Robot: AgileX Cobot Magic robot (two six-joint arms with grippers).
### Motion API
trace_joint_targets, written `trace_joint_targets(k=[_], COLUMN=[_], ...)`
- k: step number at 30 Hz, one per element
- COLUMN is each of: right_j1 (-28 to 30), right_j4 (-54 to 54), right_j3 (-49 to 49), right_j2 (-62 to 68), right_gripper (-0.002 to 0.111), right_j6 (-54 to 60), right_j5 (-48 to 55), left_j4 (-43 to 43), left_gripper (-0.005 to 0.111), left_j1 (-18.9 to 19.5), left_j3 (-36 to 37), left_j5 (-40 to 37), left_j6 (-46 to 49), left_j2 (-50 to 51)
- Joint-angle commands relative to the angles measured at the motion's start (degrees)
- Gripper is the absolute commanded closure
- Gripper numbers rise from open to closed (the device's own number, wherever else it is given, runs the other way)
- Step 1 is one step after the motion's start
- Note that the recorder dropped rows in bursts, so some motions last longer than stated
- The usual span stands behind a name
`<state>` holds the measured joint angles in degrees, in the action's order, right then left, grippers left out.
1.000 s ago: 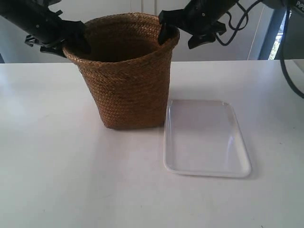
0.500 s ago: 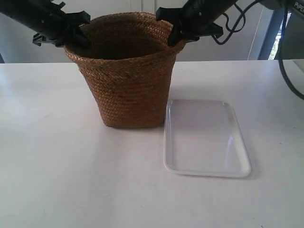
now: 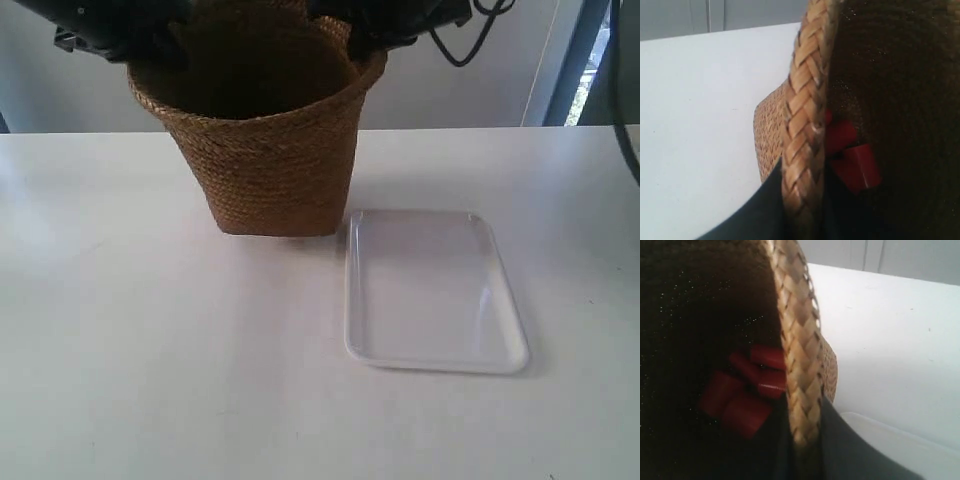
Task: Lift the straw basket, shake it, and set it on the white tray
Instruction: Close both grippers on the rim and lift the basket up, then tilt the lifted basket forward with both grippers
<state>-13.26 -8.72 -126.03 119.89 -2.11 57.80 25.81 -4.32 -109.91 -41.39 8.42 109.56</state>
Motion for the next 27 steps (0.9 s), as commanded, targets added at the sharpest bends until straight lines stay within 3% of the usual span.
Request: trace_joint_targets(k=[1, 9, 18, 27], right_j1=[-0.8, -1.2, -6.2, -9.8], right_j4=[0.6, -0.7, 1.1, 3.2], right_j3=[5.2, 24.7, 48.9, 59.1], right_j2=[-5.2, -19.5, -33.7, -41.6], right_gripper=[0.108, 0.108, 0.108, 0.108], right_j6=[0.4, -0.7, -2.1, -2.7], right_j5=[-1.8, -13.4, -25.7, -30.1], left_j4=[-0.5, -0.4, -0.4, -0.2], left_gripper=[0.107, 0.107, 0.107, 0.107], left_j1=[-2.4, -2.8, -9.3, -9.7], left_j3=[6.7, 18.1, 35.9, 48.0], left_j5=[4.6, 8.1, 18.7, 22.4], left_j6=[0.1, 0.5, -0.1, -0.8], left_j2=[-8.5, -18.1, -31.6, -43.0])
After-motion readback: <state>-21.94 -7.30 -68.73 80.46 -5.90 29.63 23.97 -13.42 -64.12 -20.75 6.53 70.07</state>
